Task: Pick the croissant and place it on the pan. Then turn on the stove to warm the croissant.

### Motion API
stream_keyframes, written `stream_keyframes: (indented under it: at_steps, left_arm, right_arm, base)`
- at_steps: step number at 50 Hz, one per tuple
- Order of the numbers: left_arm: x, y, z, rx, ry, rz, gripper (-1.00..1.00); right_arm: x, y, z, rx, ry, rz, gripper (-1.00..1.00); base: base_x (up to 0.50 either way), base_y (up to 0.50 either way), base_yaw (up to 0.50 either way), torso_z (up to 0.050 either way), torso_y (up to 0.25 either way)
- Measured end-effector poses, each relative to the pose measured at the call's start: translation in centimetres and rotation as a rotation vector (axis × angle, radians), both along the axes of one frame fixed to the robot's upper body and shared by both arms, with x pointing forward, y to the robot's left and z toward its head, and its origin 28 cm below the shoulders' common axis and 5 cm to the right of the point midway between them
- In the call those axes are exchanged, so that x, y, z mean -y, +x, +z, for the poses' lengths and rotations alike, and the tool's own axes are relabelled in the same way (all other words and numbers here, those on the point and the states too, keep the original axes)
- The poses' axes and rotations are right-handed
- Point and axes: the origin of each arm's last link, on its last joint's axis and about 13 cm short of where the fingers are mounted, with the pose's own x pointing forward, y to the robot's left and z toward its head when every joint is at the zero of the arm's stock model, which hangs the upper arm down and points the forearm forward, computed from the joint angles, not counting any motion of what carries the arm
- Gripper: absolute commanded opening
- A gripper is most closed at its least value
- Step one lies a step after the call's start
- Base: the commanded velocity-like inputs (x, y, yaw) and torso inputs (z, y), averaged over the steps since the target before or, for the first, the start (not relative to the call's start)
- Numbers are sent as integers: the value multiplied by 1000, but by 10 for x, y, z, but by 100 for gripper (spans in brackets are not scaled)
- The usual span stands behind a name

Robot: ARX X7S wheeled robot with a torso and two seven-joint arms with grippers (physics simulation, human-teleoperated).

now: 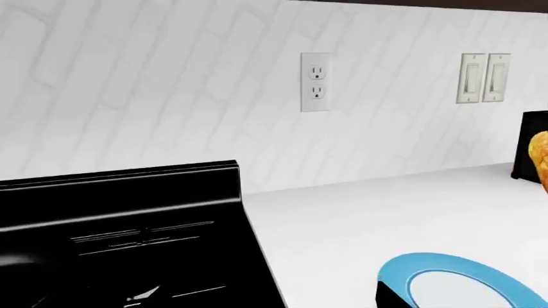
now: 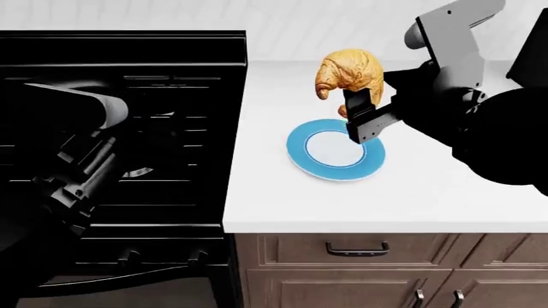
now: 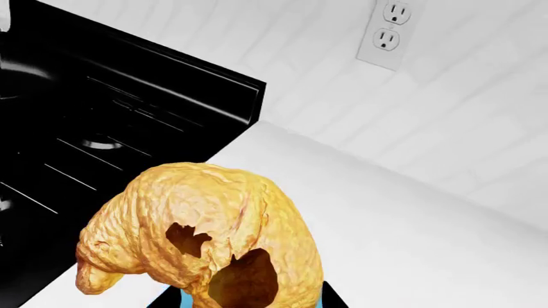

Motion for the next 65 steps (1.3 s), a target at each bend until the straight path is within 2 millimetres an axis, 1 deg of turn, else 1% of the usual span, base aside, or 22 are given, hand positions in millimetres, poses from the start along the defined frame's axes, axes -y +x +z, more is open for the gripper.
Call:
stream_keyframes:
  at_steps: [7, 15, 25, 34, 43, 65]
  left_arm:
    - [0, 0, 2, 3, 1, 0, 100]
    - [-2, -2, 10, 24, 1, 14, 100]
    - [-5, -2, 19, 56, 0, 31, 100]
    - [-7, -1, 22, 70, -2, 43, 100]
    - [-7, -1, 22, 74, -3, 45, 100]
    - [-7, -4, 22, 73, -2, 46, 100]
  right_arm:
    - [1, 2, 3, 26, 11, -13, -100]
    - [2, 5, 15, 79, 30, -28, -100]
    - [3, 6, 31, 147, 46, -41, -100]
    - [3, 4, 40, 177, 49, -35, -100]
    - [2, 3, 43, 188, 47, -29, -100]
    - [0, 5, 41, 188, 29, -12, -100]
  base:
    - [0, 0, 0, 0, 0]
    - [0, 0, 0, 0, 0]
    - [62, 450, 0, 0, 0]
    - [91, 500, 0, 0, 0]
    - [120, 500, 0, 0, 0]
    - [120, 500, 0, 0, 0]
